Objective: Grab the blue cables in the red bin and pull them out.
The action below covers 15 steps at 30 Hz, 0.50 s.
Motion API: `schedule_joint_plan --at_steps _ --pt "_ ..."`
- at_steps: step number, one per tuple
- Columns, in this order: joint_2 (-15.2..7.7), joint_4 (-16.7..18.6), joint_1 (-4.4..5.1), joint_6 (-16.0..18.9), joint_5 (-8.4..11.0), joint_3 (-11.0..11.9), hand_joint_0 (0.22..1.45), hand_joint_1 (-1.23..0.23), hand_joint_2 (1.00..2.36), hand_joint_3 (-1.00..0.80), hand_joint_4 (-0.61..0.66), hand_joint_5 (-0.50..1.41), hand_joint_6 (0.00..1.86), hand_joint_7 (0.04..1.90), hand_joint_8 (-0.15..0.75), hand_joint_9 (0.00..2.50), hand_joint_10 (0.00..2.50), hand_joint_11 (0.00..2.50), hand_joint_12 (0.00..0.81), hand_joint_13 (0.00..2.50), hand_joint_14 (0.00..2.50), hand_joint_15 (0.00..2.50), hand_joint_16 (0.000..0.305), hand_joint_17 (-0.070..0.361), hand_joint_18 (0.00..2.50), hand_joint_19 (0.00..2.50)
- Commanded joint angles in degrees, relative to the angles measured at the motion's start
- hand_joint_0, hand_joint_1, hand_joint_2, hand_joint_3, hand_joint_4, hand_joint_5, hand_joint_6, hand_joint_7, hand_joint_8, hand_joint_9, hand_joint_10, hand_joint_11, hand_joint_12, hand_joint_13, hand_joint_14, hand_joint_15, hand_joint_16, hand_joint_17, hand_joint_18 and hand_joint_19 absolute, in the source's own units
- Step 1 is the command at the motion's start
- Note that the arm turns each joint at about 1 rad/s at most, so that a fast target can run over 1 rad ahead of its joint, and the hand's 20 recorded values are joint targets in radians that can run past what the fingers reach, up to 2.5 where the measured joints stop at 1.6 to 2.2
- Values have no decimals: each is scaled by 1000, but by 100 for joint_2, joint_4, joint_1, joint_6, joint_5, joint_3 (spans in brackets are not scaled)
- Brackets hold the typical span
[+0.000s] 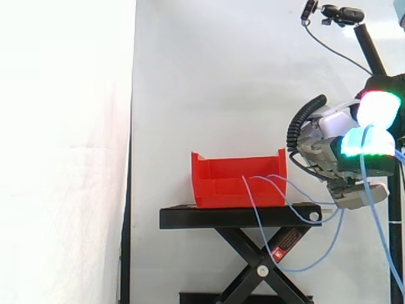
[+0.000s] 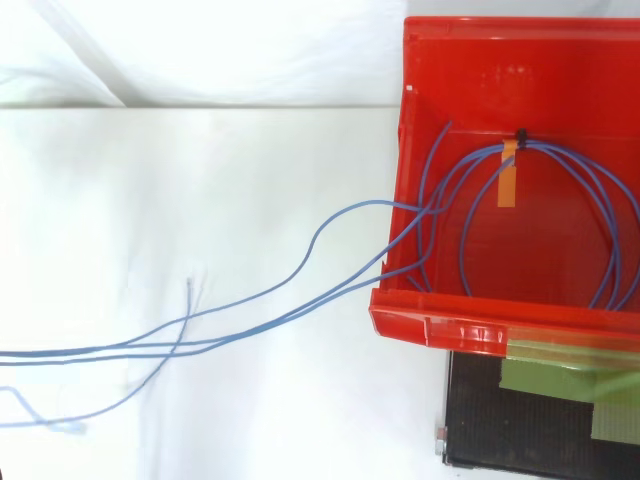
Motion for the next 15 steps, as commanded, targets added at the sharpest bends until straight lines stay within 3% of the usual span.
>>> schedule_joint_plan --at_steps 1,6,12,15 --pt "1 0 0 0 -4 -1 955 -945 1000 -1000 131 744 971 382 189 1476 0 1771 298 1338 1308 1195 38 85 1040 1185" --pt "1 0 0 0 -4 -1 954 -945 1000 -1000 130 744 974 379 171 1403 1010 1449 293 1337 1310 1182 38 85 1027 1168" --pt "1 0 0 0 -4 -1 954 -943 1000 -1000 124 743 976 379 178 1378 1428 1305 295 1343 1299 1179 38 85 1020 1158" --pt "1 0 0 0 -4 -1 953 -944 1000 -1000 123 741 982 374 170 1376 1447 1308 291 1344 1295 1185 38 86 1017 1158"
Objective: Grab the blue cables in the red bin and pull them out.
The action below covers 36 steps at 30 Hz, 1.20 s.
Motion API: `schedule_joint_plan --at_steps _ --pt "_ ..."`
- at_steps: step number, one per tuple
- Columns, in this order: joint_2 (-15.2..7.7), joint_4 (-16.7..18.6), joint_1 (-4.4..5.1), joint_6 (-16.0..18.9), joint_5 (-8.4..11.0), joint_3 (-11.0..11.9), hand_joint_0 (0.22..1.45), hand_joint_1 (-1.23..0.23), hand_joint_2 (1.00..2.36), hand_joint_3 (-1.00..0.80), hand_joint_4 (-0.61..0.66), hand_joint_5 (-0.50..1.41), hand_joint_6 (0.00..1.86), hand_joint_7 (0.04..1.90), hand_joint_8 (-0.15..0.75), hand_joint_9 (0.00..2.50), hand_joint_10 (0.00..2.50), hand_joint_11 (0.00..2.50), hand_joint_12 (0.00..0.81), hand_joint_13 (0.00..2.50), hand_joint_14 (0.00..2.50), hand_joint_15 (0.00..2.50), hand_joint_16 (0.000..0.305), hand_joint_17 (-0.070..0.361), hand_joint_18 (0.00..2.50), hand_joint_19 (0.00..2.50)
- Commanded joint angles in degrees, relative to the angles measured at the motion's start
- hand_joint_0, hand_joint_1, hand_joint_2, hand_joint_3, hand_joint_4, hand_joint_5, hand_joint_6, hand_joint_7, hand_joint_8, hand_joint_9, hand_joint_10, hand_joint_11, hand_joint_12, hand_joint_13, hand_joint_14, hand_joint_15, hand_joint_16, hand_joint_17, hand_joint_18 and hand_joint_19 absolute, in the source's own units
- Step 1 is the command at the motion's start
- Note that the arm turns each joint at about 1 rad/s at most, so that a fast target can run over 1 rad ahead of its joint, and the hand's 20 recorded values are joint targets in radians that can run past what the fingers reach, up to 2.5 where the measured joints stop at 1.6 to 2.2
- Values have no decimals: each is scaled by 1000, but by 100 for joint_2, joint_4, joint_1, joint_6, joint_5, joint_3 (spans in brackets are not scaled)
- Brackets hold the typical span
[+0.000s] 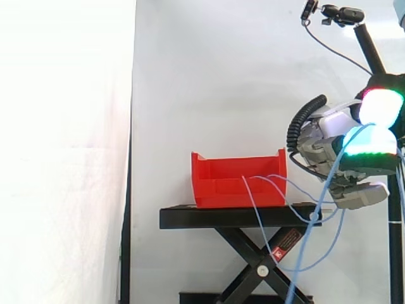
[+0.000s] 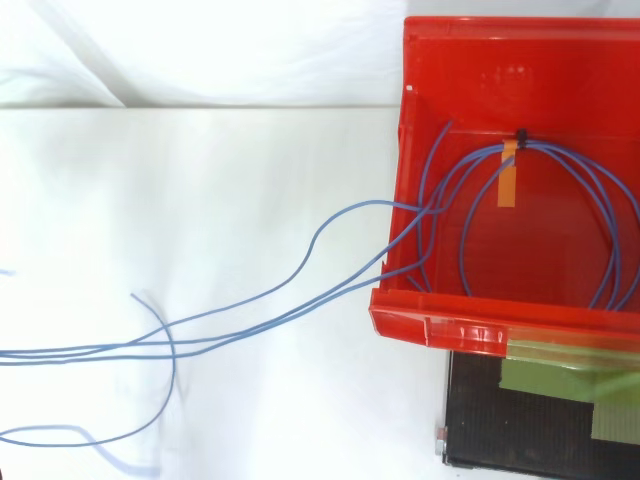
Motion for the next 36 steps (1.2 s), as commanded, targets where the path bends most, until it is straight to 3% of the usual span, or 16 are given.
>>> schedule_joint_plan --at_steps 1,24,36 --pt "1 0 0 0 -8 0 954 -943 1000 -1000 125 741 982 375 169 1378 1452 1289 294 1344 1295 1184 38 85 1018 1161" --pt "1 53 0 -18 71 0 955 -946 1000 -1000 123 744 1013 364 171 1373 1477 1293 296 1352 1277 1190 38 85 1005 1161" --pt "1 598 0 -18 71 0 968 -957 1001 -960 112 733 1093 344 180 1370 1503 1279 296 1352 1271 1200 38 85 1009 1154"
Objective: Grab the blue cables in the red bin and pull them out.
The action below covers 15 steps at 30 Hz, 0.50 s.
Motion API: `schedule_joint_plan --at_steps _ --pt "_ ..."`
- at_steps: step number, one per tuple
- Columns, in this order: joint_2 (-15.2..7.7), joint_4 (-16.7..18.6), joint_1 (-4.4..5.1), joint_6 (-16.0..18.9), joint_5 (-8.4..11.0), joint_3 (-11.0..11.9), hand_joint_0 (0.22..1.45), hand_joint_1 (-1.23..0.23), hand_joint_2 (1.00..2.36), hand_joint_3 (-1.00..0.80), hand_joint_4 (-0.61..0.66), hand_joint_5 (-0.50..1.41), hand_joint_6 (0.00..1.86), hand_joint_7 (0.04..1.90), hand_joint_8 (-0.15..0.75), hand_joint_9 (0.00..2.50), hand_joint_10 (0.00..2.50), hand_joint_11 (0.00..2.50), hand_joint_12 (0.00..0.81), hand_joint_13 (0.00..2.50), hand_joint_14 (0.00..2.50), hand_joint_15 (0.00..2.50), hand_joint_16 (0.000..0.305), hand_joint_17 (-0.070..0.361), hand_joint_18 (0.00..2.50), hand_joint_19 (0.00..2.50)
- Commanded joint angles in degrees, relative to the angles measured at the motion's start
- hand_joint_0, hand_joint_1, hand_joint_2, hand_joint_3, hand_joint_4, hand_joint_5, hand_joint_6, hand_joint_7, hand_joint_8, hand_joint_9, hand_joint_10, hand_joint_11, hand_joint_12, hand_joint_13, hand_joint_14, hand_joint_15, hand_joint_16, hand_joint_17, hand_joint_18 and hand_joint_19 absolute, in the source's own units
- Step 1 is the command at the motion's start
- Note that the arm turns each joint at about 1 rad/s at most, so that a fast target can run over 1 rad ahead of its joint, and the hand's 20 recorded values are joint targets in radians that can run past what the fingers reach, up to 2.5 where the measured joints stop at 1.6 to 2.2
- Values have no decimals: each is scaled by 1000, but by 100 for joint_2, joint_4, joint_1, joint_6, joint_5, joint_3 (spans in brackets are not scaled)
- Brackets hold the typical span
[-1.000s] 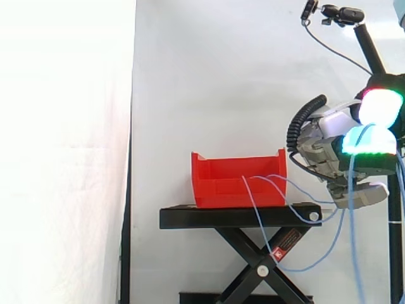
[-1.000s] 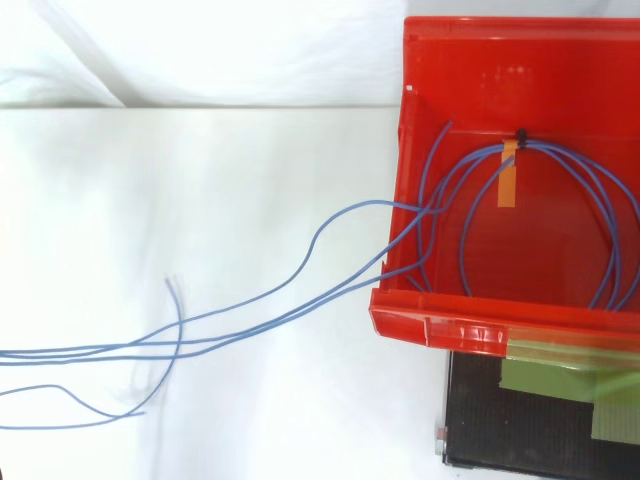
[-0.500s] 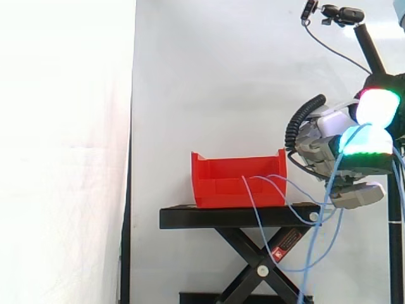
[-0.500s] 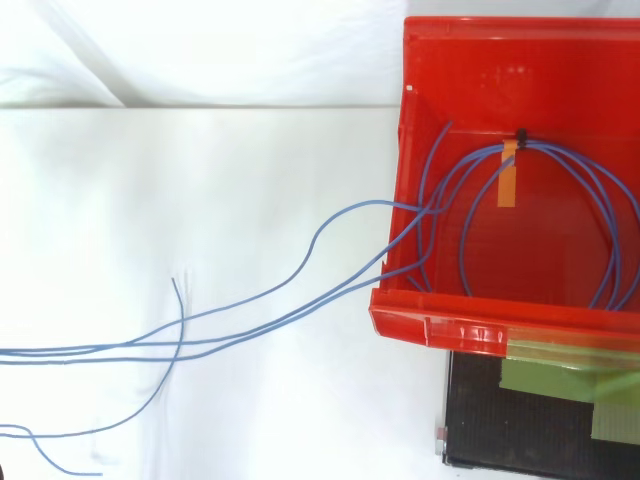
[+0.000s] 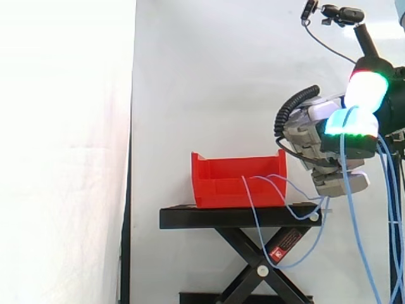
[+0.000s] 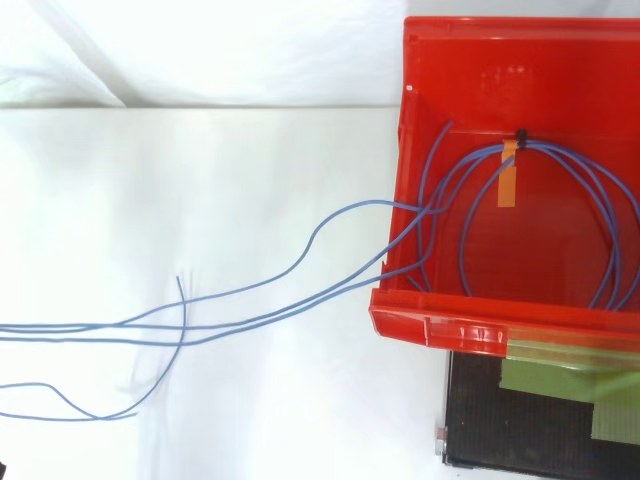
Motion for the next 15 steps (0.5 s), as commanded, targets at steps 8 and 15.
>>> schedule_joint_plan --at_steps 8,15 --pt "1 491 -9 0 0 0 971 -958 1002 -956 112 731 1106 338 180 1364 1512 1267 292 1354 1264 1211 38 86 1007 1141" --pt "1 526 0 0 0 0 973 -958 1002 -955 119 731 1115 331 180 1353 1361 1320 285 1360 1175 1241 38 86 990 1151"
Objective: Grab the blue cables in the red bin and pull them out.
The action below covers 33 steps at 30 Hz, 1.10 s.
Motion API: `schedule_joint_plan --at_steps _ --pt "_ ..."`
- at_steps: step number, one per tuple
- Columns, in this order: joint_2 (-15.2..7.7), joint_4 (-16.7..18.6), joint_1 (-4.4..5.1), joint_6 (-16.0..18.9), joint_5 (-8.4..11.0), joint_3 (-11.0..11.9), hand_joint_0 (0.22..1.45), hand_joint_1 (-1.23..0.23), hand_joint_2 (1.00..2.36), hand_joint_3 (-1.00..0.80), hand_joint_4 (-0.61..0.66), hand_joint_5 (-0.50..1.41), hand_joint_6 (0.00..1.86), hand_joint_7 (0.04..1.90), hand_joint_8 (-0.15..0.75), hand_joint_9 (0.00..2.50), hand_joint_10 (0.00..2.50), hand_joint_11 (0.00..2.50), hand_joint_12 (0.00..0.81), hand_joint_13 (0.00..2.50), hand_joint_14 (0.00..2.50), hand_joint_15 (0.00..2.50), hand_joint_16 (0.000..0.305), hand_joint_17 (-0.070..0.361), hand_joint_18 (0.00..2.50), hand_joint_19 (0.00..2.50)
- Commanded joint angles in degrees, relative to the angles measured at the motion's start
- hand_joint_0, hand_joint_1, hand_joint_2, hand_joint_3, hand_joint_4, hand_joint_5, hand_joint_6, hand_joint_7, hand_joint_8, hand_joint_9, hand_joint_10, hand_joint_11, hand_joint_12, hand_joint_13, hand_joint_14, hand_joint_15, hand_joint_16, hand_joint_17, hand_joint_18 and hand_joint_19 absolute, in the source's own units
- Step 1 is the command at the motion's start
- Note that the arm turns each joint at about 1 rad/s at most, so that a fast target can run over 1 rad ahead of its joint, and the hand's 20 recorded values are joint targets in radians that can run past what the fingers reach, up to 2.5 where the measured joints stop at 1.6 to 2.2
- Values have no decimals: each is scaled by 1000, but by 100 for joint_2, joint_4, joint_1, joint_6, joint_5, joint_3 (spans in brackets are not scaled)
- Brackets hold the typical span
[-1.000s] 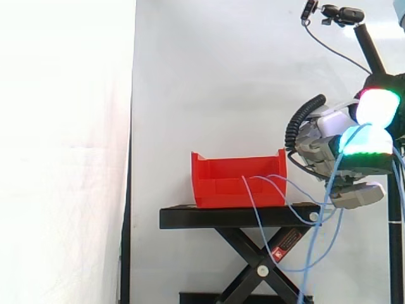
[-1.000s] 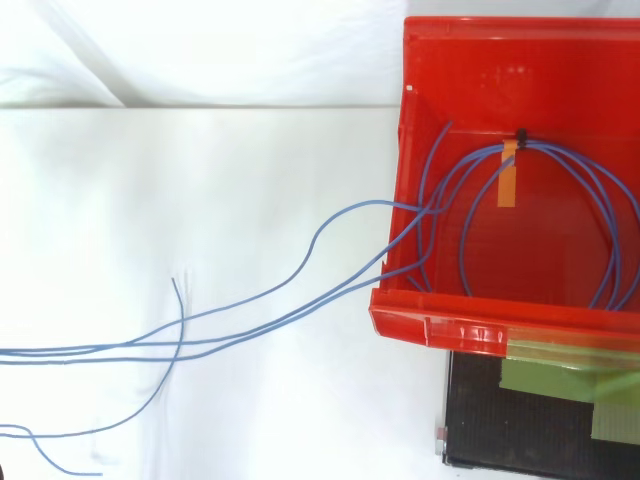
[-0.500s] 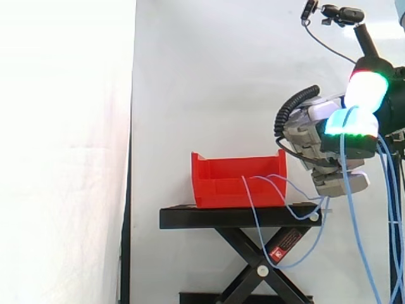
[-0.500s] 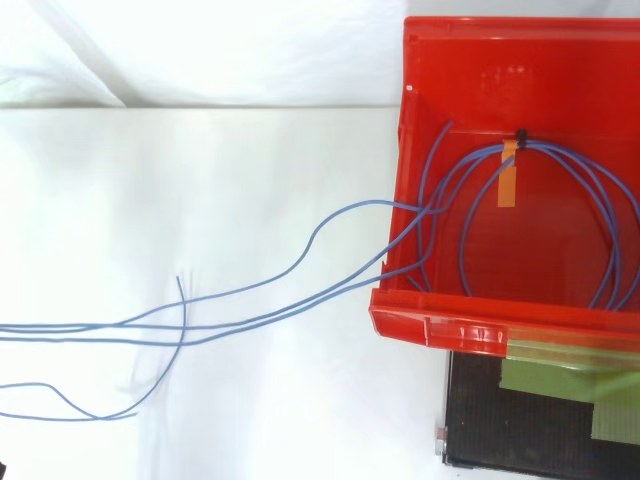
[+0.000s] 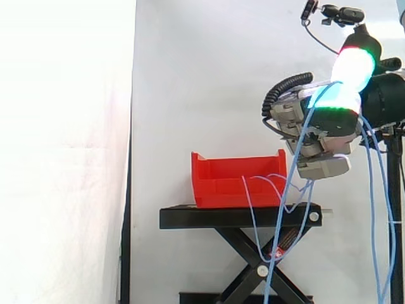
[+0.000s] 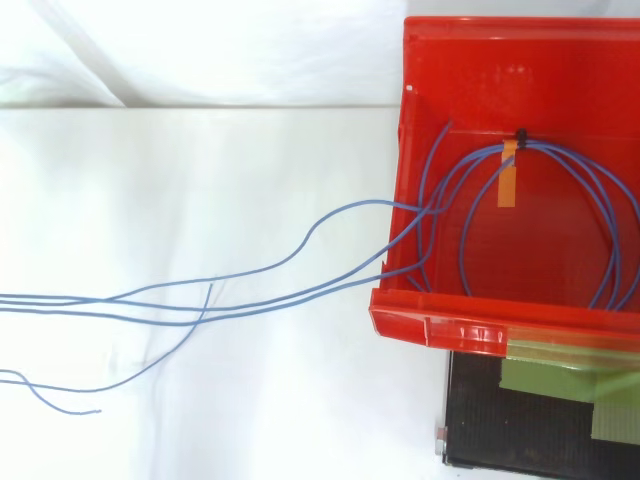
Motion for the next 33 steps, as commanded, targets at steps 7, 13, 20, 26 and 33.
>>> schedule_joint_plan --at_steps 7,13,20,26,33 --pt "1 10 -8 0 0 -1 978 -959 1002 -959 119 729 1122 328 178 1355 1262 1379 284 1361 1182 1254 39 87 1003 1163" --pt "1 10 1 0 0 -1 980 -961 1002 -950 115 729 1127 337 179 1360 1259 1364 289 1361 1205 1242 39 88 1006 1160" --pt "1 10 1 0 0 -1 982 -961 1002 -950 114 729 1129 336 170 1364 1231 1386 281 1363 1207 1243 39 87 1005 1180" --pt "1 10 1 0 0 -1 982 -963 1002 -945 107 729 1132 328 170 1366 1208 1374 286 1368 1204 1262 39 87 1006 1172" --pt "1 10 1 0 0 -1 984 -963 1002 -945 107 729 1132 328 170 1372 1192 1393 280 1374 1217 1246 39 87 1007 1180"
